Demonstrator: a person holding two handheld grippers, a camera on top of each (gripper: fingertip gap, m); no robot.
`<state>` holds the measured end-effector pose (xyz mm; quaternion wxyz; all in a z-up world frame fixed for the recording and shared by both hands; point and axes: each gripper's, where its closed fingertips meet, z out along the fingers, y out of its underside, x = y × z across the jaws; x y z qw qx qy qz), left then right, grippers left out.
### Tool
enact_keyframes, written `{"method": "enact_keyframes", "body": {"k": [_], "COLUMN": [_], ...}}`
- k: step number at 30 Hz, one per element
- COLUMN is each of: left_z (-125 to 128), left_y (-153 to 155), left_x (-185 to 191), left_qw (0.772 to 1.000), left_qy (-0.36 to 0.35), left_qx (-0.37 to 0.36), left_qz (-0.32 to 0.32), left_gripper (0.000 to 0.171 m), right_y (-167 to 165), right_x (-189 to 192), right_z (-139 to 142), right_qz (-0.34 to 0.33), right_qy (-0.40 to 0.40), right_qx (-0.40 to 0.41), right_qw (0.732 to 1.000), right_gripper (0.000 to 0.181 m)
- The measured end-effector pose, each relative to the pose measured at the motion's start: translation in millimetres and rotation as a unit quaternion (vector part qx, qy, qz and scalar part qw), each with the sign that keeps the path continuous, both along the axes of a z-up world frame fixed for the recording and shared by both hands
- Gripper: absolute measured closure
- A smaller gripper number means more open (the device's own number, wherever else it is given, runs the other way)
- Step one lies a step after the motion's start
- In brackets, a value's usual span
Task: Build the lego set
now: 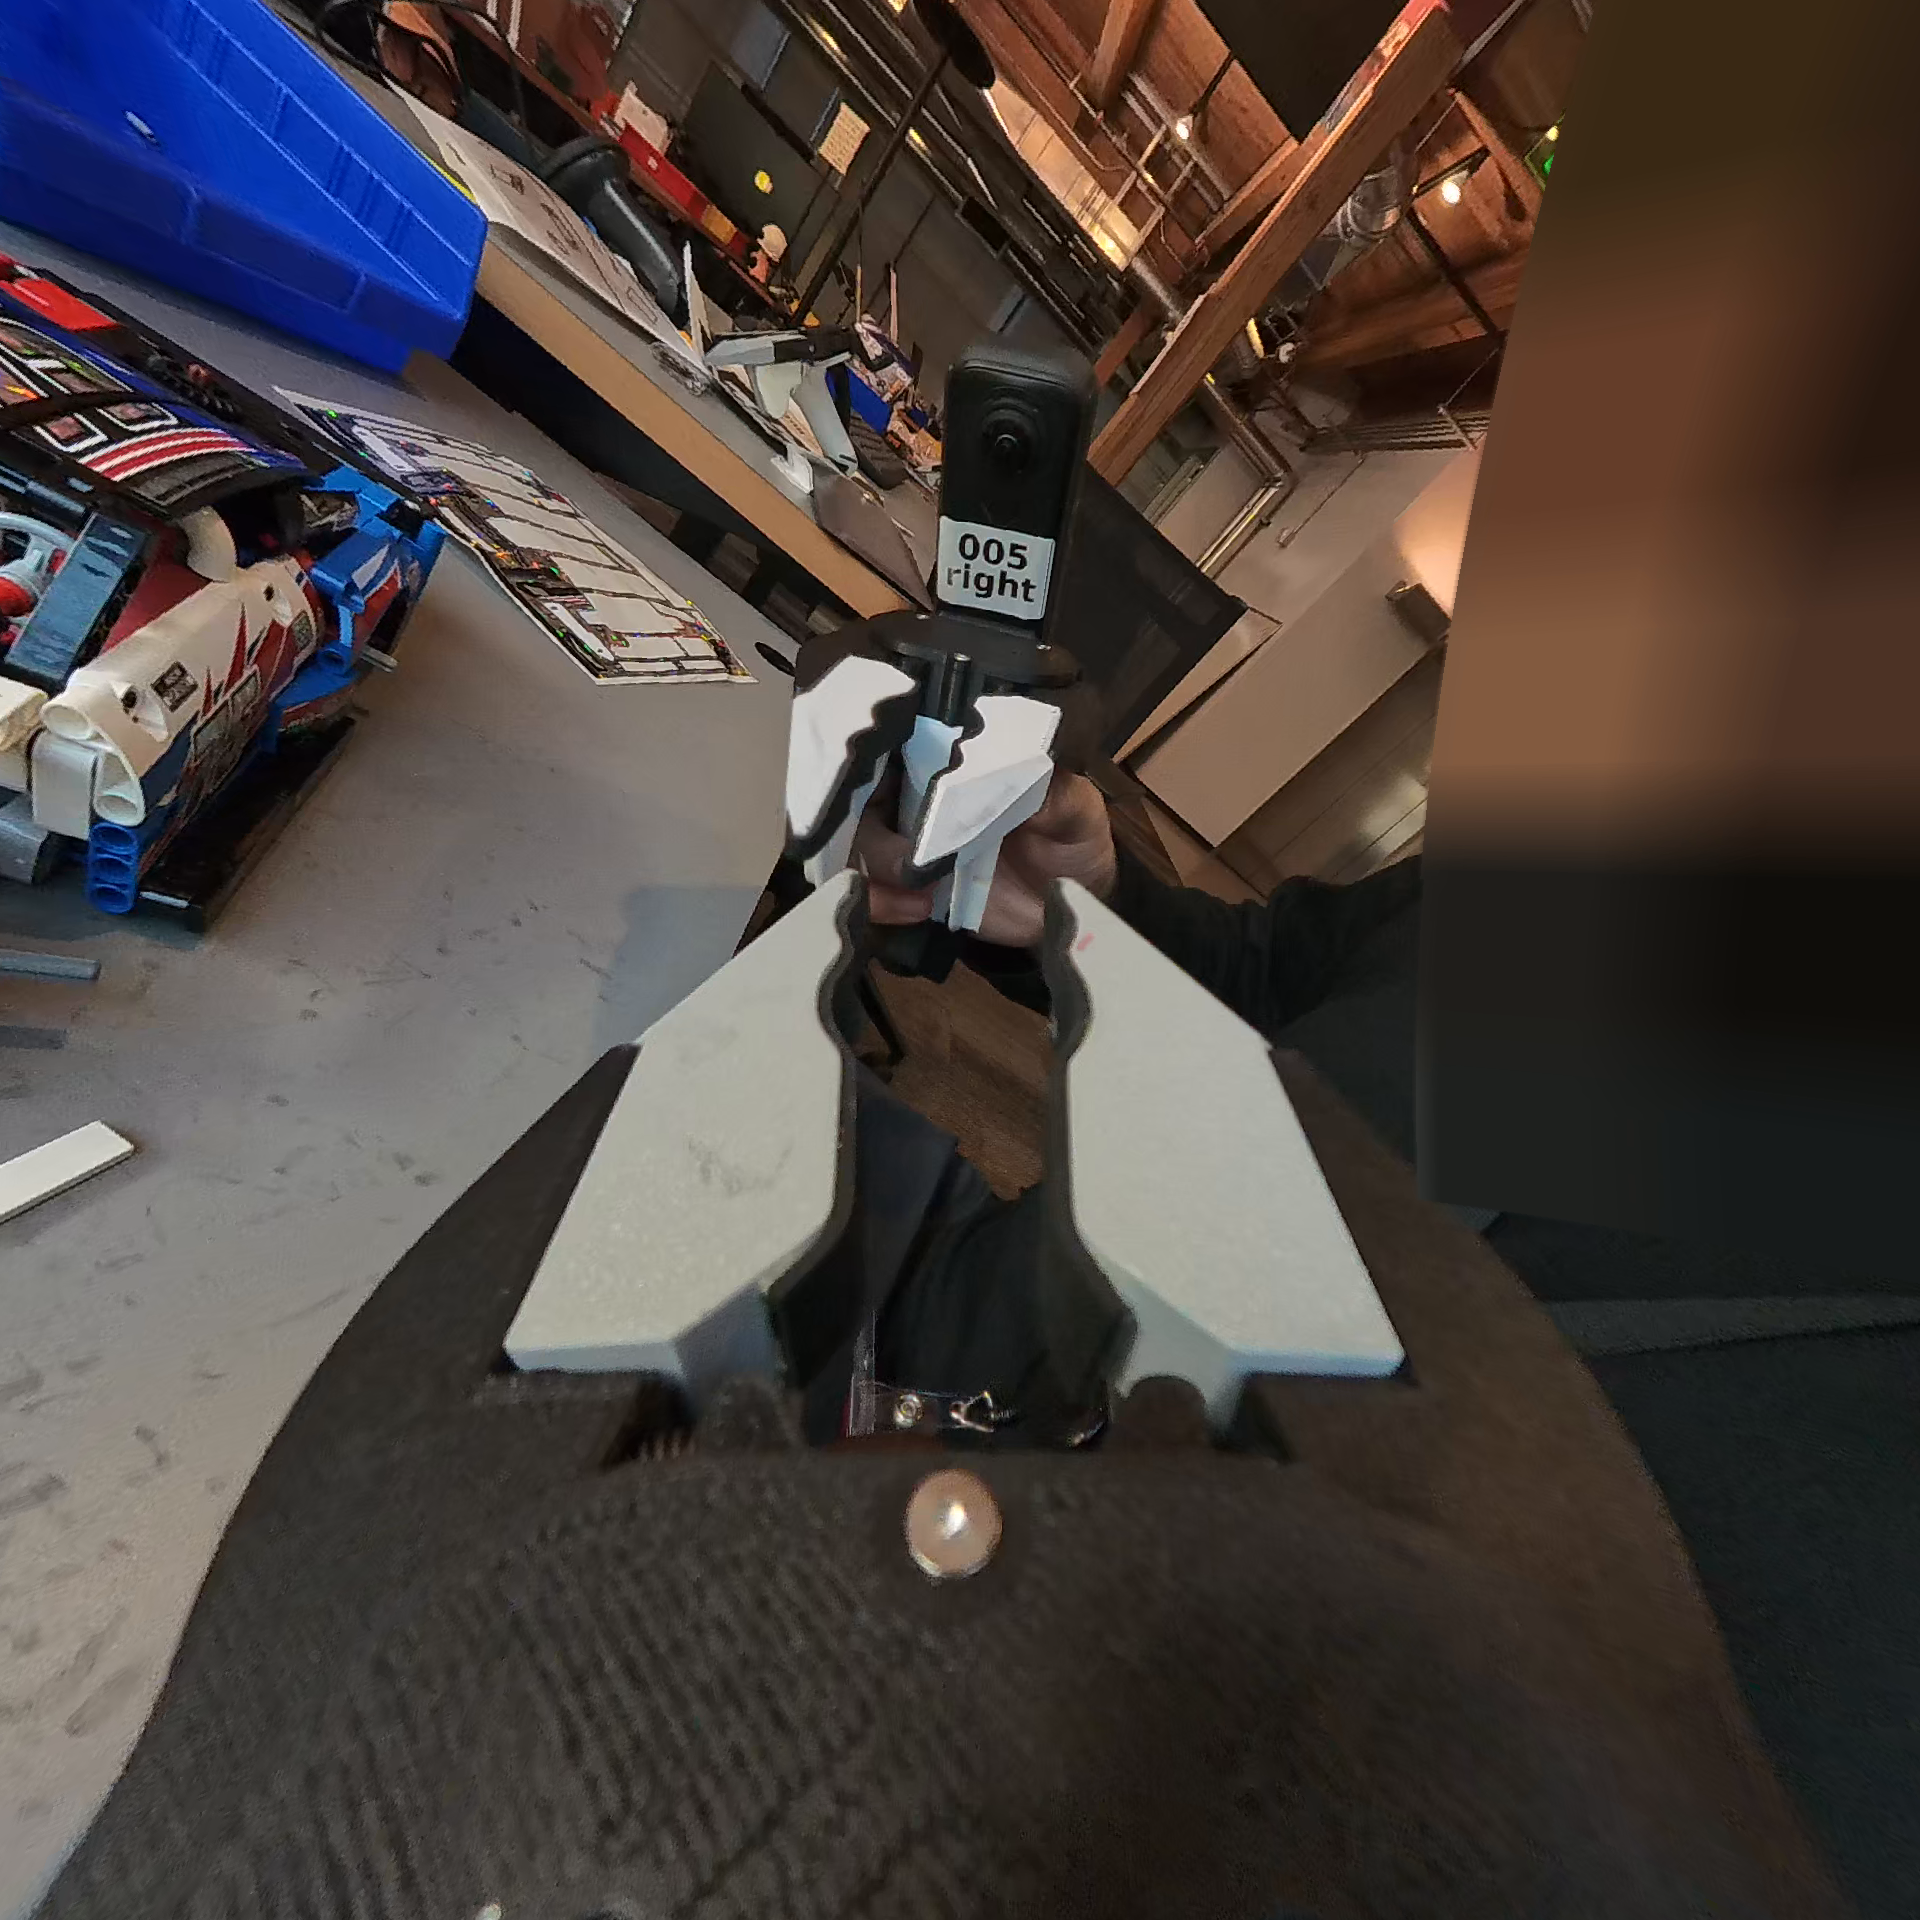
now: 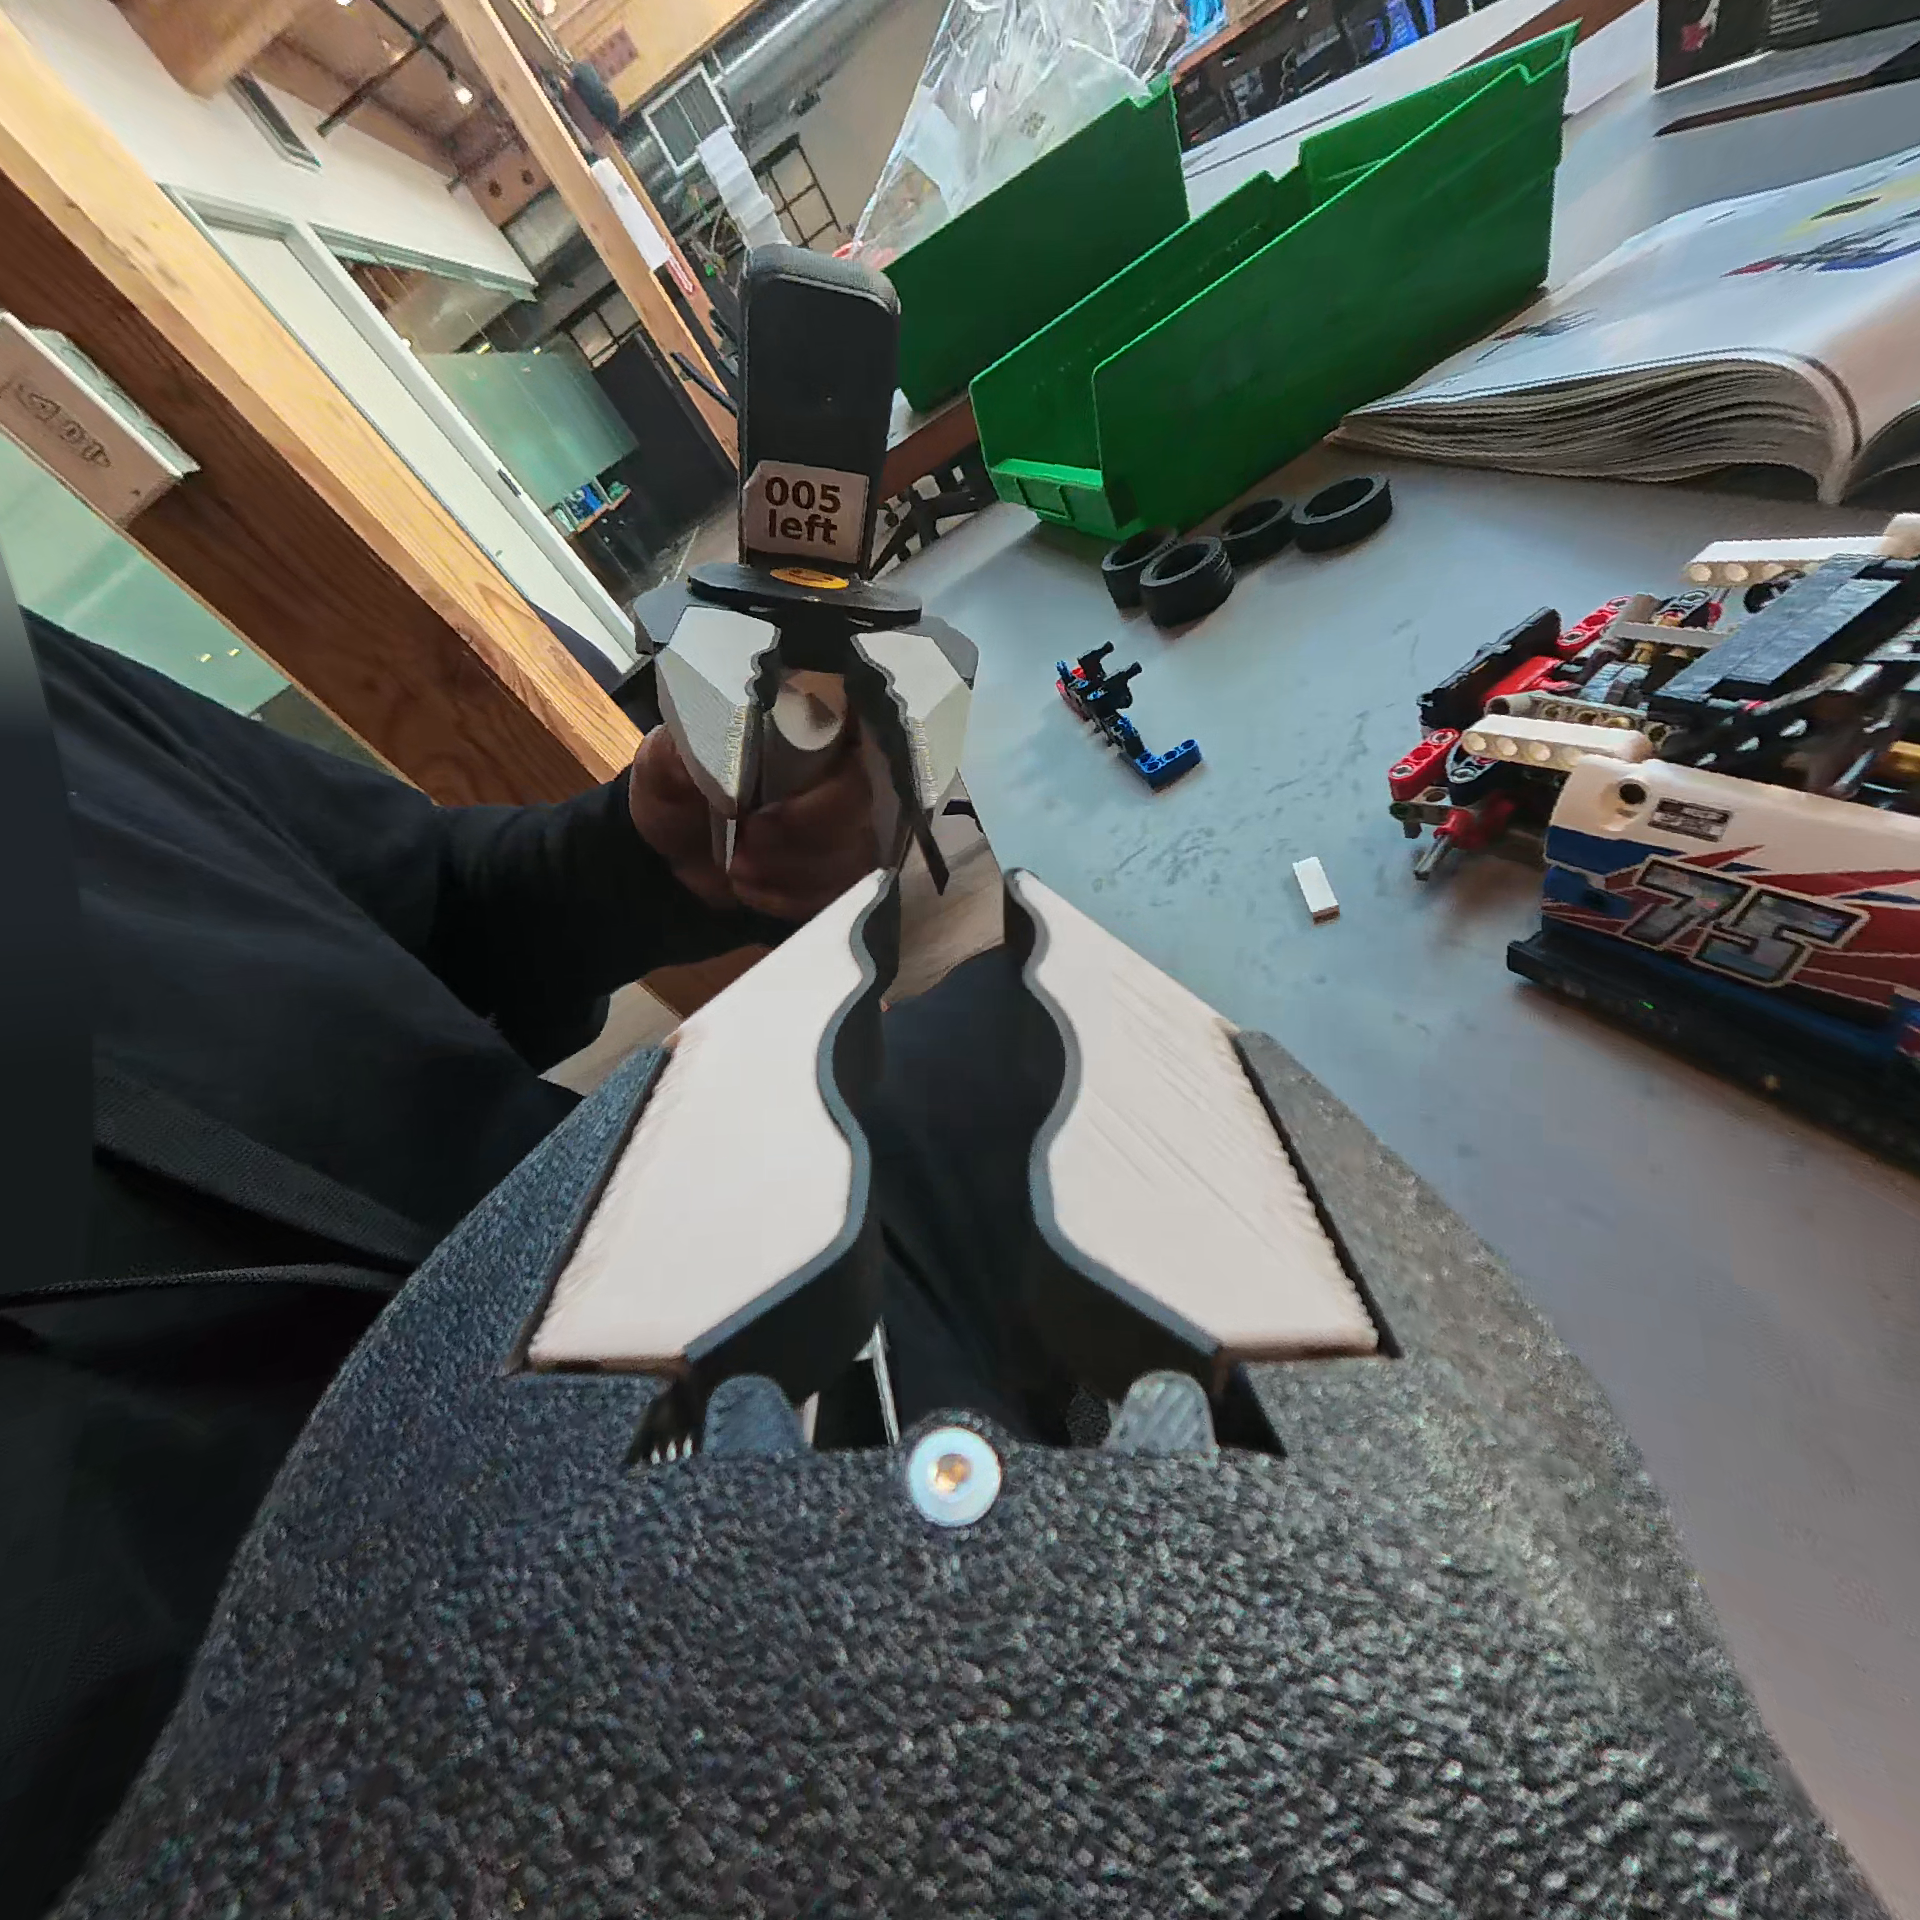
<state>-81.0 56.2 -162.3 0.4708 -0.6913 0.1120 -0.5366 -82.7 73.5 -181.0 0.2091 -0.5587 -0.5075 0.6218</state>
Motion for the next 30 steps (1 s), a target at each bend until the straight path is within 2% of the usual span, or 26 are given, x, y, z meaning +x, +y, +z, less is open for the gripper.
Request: {"method": "enact_keyframes", "body": {"k": [5, 14, 16, 18, 22, 23, 26, 30], "left_z": [2.8, -1.4, -3.0, -5.5, -4.7, -3.3, -7.6, -11.3], "left_y": [-1.1, 0.2, 1.7, 4.2, -1.2, -2.8, 2.8, 1.2], "left_x": [1.5, 1.3, -0.3, -3.3, 0.0, 1.3, 1.8, 9.1], "left_qw": [1.000, 1.000, 1.000, 1.000, 1.000, 1.000, 0.999, 1.000], "left_qy": [-0.004, 0.000, 0.002, 0.006, 0.017, 0.017, 0.028, 0.015], "left_qx": [0.002, 0.004, 0.006, 0.002, 0.012, 0.017, 0.008, -0.005], "left_qz": [-0.002, -0.002, 0.005, 0.015, 0.002, -0.002, 0.024, 0.015], "left_gripper": [0.143, 0.143, 0.151, 0.171, 0.171, 0.165, 0.166, 0.150], "right_y": [-3.5, -12.6, -14.2, -17.3, -19.7, -19.8, -16.1, -10.4], "right_x": [-2.1, 0.8, 1.3, 2.8, 5.3, 5.8, 6.5, 8.7], "right_z": [2.2, 11.2, 11.6, 13.7, 13.3, 13.8, 11.0, 4.5], "right_qz": [0.009, 0.035, 0.038, 0.046, 0.051, 0.054, 0.054, 0.043], "right_qy": [0.006, 0.022, 0.021, 0.024, 0.023, 0.025, 0.029, 0.023], "right_qx": [-0.004, -0.034, -0.031, -0.033, -0.037, -0.047, -0.068, -0.066], "right_qw": [1.000, 0.999, 0.999, 0.998, 0.998, 0.997, 0.996, 0.997], "right_gripper": [0.179, 0.181, 0.181, 0.181, 0.181, 0.181, 0.181, 0.181]}}
